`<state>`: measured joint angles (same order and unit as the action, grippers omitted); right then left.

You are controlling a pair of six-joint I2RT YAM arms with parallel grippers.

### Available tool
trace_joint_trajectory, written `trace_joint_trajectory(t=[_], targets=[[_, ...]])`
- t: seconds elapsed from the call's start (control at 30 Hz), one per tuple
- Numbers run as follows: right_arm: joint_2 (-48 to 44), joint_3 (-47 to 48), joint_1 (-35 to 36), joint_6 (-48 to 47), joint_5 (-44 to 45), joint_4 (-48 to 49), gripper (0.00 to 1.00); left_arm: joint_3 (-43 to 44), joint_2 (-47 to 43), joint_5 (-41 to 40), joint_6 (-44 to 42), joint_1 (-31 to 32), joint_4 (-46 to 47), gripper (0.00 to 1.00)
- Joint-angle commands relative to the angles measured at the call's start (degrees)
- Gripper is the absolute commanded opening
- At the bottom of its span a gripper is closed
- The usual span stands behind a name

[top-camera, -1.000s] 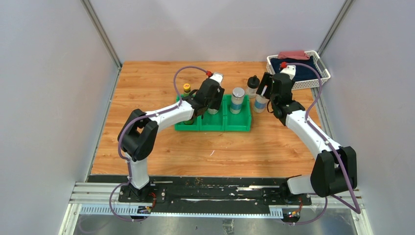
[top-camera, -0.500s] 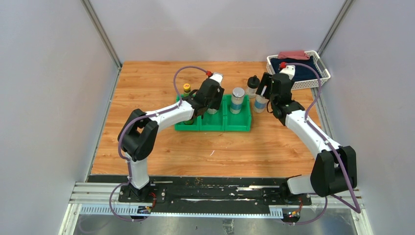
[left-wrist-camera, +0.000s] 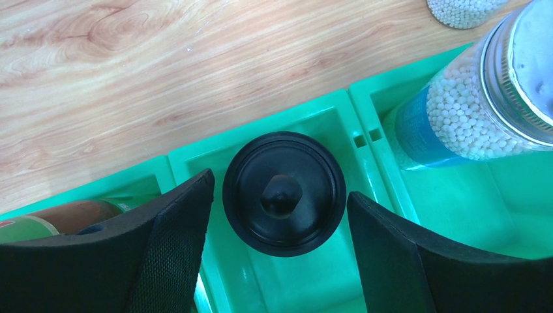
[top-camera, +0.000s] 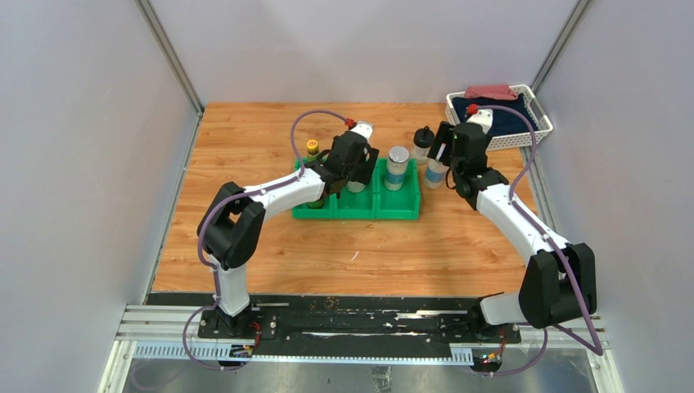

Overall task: Organize the condiment bottles
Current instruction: Place the bottle in the storage box.

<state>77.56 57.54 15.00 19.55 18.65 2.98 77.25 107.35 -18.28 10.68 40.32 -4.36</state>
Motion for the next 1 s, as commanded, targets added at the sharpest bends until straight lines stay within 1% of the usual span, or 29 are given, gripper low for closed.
trace_joint_trajectory(t=[0.0,0.47,0.97], targets=[[0.32,-0.17,0.84,-0.61,1.75,0.44,0.84,1.75,1.0,-1.26,-0.66,0.47,0.93,0.8],[0.07,-0.17,1.04,-0.71,1.76,0.44,0.84,1.32,-1.5,-2.56,-1.35,0.47,1.11,0.8],[-0.49,-0.49,1.17,-0.77,2.09,0.44,0.84,0.45,-0.74,-3.75,-1.59,0.47,2.29,0.77]])
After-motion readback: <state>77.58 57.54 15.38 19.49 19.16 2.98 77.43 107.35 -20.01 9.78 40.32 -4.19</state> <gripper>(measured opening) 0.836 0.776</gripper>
